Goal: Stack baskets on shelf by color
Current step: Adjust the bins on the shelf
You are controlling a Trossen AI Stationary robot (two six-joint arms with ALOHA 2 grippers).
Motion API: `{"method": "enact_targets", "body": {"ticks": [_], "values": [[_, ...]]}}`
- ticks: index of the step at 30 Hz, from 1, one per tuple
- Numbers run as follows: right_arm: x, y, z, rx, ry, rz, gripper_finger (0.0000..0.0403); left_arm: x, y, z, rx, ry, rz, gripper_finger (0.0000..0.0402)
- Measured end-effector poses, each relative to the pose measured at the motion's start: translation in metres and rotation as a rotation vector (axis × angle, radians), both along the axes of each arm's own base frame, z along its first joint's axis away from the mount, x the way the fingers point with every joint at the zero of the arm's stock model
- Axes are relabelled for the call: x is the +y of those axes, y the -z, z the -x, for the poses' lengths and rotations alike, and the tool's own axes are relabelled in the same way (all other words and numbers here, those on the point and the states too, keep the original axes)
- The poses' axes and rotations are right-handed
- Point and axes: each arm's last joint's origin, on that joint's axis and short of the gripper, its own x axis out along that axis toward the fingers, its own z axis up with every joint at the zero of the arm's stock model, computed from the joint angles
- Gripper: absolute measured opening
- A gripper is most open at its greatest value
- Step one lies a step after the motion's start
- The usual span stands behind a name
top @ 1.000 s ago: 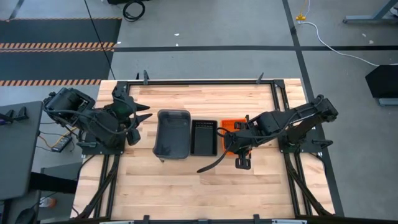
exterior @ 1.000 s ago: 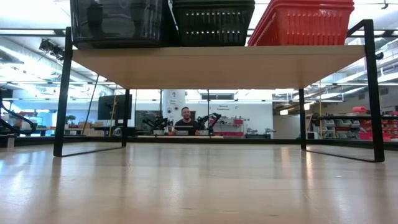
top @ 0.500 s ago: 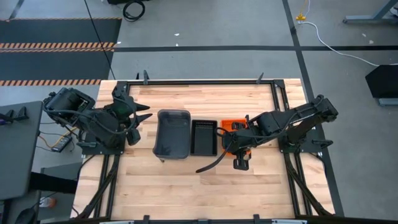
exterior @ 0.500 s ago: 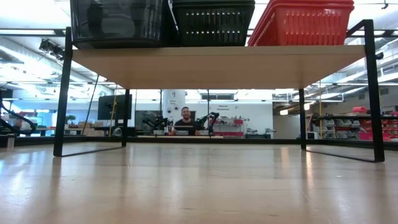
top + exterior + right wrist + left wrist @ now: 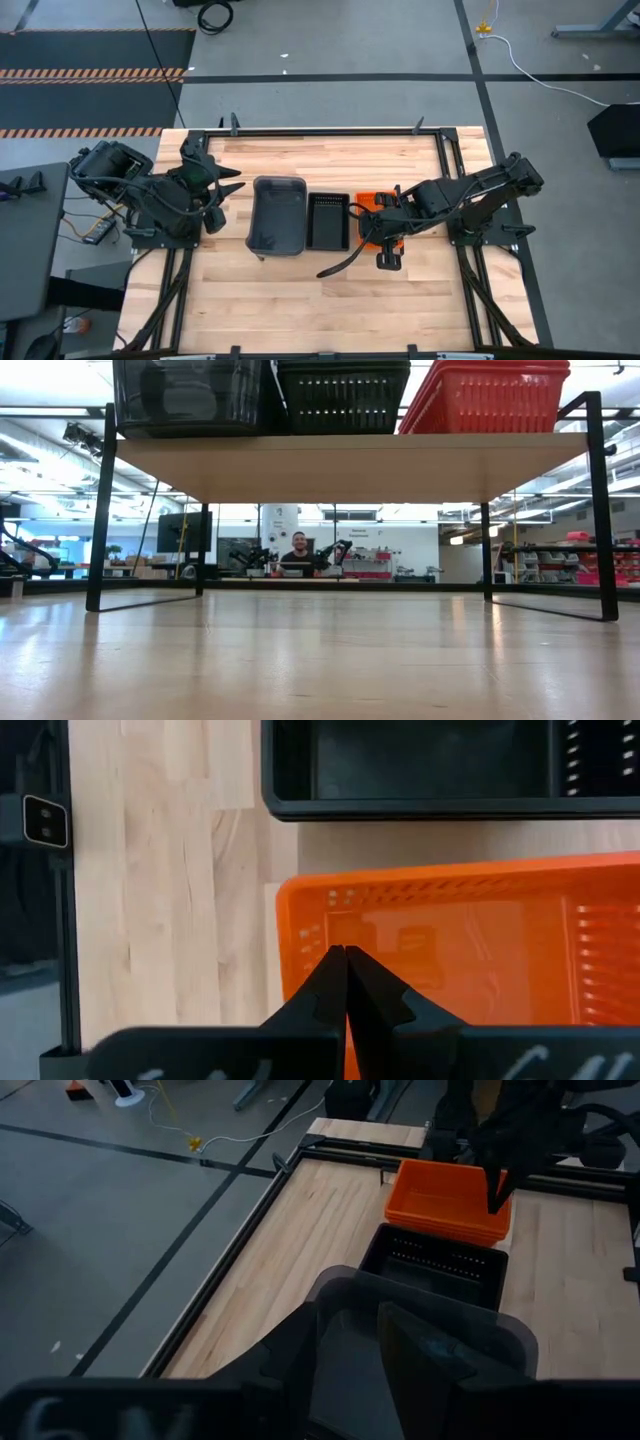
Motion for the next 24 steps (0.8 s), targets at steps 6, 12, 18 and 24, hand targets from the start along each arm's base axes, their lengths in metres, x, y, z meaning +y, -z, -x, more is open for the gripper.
{"method": "enact_targets", "body": {"ticks": [6, 12, 18, 24], "values": [[0.003, 0.013, -0.006, 0.048, 0.007, -0.04, 0.0007, 0.0, 0.0, 0.0, 0.0, 0.0, 0.0, 0.0117], [0.004, 0.027, -0.012, 0.085, -0.026, -0.024, 0.0007, 0.0, 0.0, 0.0, 0.0, 0.0, 0.0, 0.0117], [-0.001, 0.026, -0.014, 0.061, -0.028, -0.016, 0.0007, 0.0, 0.0, 0.0, 0.0, 0.0, 0.0, 0.0117], [-0.004, 0.023, -0.02, 0.013, -0.003, -0.037, 0.0007, 0.0, 0.0, 0.0, -0.001, 0.0, 0.0, 0.0117]]}}
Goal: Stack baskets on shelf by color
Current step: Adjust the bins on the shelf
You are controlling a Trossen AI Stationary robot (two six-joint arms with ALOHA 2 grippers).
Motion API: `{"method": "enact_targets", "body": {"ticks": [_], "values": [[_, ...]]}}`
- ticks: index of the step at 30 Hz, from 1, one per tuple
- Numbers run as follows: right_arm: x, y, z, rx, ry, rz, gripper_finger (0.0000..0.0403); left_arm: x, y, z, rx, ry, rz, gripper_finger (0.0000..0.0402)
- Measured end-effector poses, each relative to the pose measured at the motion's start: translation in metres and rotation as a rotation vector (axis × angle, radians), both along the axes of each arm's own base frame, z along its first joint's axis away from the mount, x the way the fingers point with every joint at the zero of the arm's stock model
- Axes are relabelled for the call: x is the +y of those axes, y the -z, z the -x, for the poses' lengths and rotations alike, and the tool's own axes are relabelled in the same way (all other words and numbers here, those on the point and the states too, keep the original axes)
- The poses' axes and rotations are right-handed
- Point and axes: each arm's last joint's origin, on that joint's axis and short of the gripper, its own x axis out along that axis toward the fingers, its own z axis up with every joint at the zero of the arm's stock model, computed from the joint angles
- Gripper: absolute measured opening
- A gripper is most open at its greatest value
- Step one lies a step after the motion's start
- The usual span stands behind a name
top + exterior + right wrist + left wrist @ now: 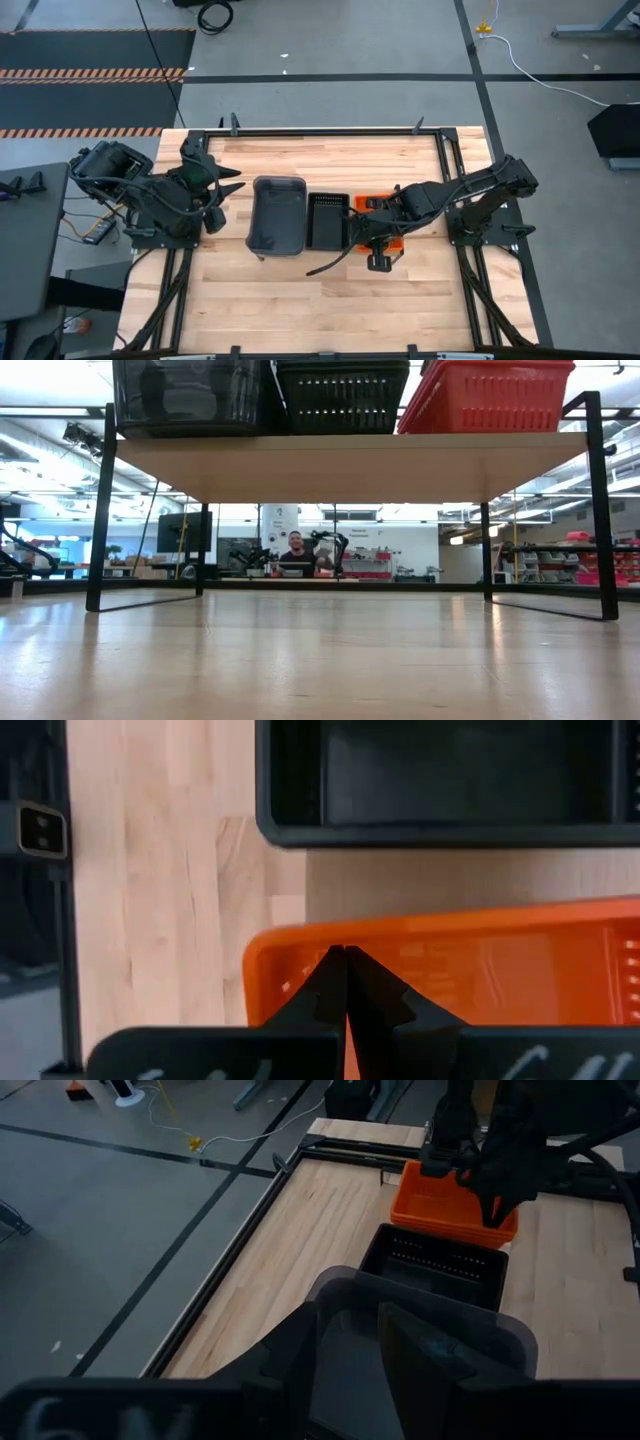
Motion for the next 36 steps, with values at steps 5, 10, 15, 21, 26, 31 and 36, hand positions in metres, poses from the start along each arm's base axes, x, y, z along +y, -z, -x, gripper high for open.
{"method": "enact_targets", "body": {"ticks": [5, 10, 15, 21, 26, 31, 36], "values": [[-0.005, -0.001, -0.005, -0.036, 0.032, -0.016, 0.0007, 0.0, 0.0, 0.0, 0.0, 0.0, 0.0, 0.0117], [-0.013, -0.002, -0.009, -0.048, 0.054, -0.013, 0.0007, 0.0, 0.0, 0.0, 0.0, -0.001, 0.001, 0.0117], [-0.018, -0.001, -0.007, -0.021, 0.067, -0.008, 0.0007, 0.0, 0.0, 0.0, -0.002, -0.003, 0.005, 0.0117], [-0.019, 0.003, 0.001, 0.065, 0.065, 0.018, 0.0007, 0.0, 0.0, 0.0, -0.003, -0.004, 0.006, 0.0117], [-0.02, 0.004, 0.005, 0.113, 0.081, 0.028, 0.0007, 0.0, 0.0, 0.0, -0.003, -0.004, 0.006, 0.0117], [-0.021, 0.004, 0.007, 0.134, 0.107, 0.026, 0.0007, 0.0, 0.0, 0.0, -0.003, -0.005, 0.007, 0.0117], [-0.022, 0.005, 0.012, 0.181, 0.146, 0.028, 0.0007, 0.0, 0.0, 0.0, -0.003, -0.004, 0.007, 0.0117]]}}
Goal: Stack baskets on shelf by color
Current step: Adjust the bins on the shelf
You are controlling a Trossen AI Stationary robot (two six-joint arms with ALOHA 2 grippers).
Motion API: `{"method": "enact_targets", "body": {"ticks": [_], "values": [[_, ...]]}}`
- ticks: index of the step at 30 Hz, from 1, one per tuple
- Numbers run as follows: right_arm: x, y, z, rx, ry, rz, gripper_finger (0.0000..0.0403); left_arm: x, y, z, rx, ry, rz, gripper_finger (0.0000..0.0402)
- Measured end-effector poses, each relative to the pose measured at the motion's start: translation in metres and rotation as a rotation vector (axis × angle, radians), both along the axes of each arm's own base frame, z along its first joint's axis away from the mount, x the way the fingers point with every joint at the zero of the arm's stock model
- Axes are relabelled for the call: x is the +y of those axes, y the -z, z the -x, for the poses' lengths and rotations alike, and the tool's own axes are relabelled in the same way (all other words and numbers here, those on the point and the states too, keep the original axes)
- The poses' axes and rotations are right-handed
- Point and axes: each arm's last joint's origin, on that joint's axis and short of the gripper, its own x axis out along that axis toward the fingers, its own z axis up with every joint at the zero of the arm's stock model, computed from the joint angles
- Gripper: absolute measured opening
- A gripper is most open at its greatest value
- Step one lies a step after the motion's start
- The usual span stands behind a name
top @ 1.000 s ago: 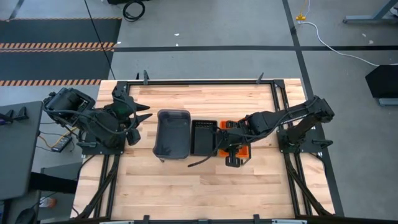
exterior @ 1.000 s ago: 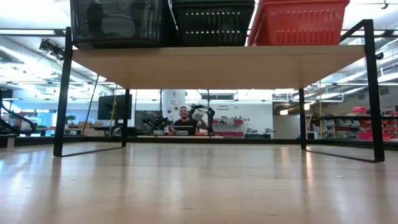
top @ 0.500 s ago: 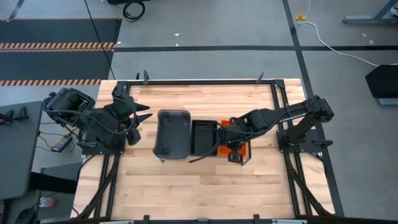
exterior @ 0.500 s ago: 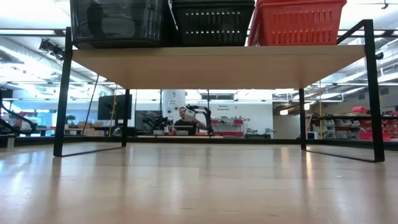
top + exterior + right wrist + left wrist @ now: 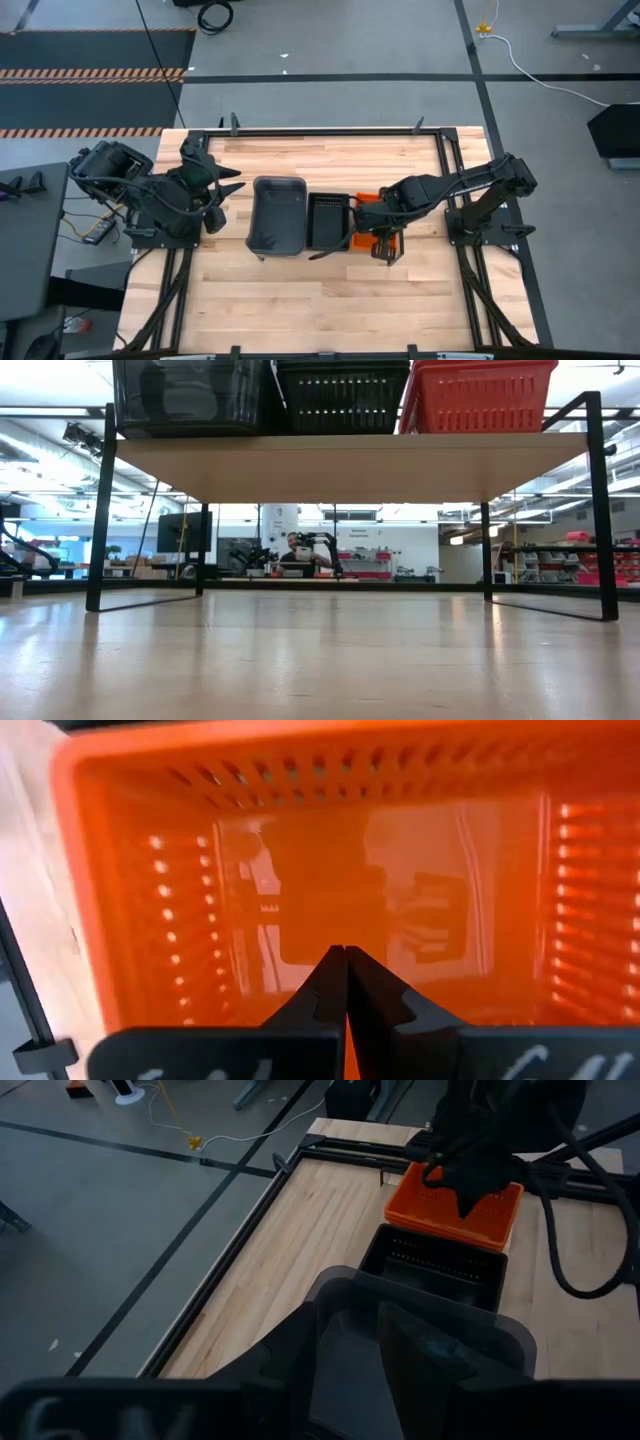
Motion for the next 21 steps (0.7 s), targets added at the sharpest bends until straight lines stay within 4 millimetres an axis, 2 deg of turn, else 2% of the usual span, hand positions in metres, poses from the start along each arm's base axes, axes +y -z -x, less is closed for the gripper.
{"method": "enact_targets", "body": {"ticks": [7, 21], "values": [[-0.003, 0.001, 0.007, 0.064, 0.06, 0.059, 0.0007, 0.0, 0.0, 0.0, -0.002, -0.003, 0.005, 0.0117], [-0.005, 0.001, 0.013, 0.119, 0.09, 0.07, 0.0007, 0.0, 0.0, 0.0, -0.005, -0.007, 0.01, 0.0117]]}}
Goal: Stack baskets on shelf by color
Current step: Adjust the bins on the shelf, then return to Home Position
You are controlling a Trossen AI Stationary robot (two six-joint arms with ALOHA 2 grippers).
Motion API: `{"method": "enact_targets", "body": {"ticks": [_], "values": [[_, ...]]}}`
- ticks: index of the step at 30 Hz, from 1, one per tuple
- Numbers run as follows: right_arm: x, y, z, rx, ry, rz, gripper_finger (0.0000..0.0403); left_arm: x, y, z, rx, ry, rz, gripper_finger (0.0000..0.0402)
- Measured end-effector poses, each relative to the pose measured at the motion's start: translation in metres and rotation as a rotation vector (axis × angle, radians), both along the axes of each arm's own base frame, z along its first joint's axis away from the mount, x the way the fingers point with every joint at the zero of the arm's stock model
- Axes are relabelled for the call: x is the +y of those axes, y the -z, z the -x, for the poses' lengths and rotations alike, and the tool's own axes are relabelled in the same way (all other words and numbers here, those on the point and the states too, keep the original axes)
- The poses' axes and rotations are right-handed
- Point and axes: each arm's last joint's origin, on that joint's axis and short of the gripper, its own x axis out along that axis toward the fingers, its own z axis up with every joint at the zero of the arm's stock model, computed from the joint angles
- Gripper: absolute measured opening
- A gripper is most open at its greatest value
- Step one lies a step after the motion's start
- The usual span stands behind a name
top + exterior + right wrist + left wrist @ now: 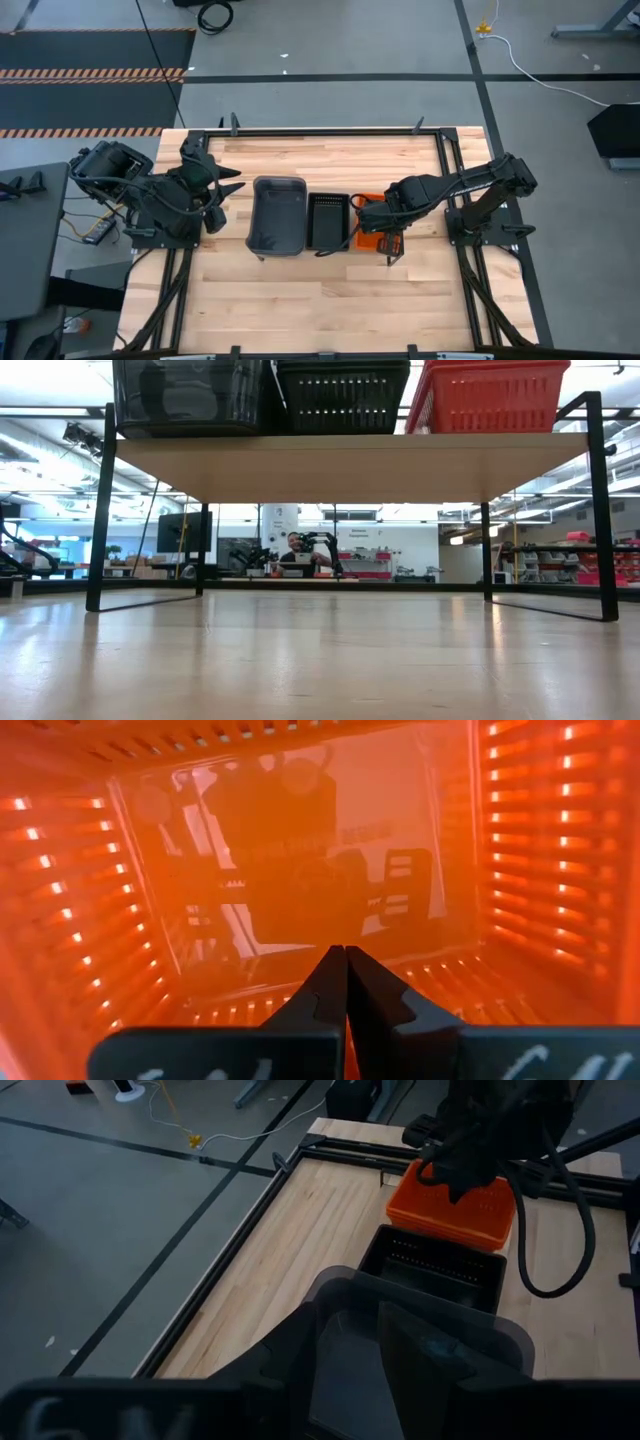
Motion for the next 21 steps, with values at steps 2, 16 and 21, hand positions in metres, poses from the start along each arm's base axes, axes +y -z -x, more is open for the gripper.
{"method": "enact_targets", "body": {"ticks": [2, 16, 21], "values": [[0.0, 0.0, 0.0002, 0.001, 0.003, 0.0, 0.0007, 0.0, 0.0, 0.0, 0.0, 0.0, 0.0, 0.0117], [0.0019, -0.0007, -0.0074, -0.061, -0.189, 0.003, 0.0007, 0.0, 0.0, 0.0, 0.005, 0.006, -0.009, 0.0117], [0.0017, -0.0008, -0.0075, -0.056, -0.252, 0.018, 0.0007, 0.0, -0.0014, 0.0011, 0.021, 0.014, -0.144, 0.0117]]}}
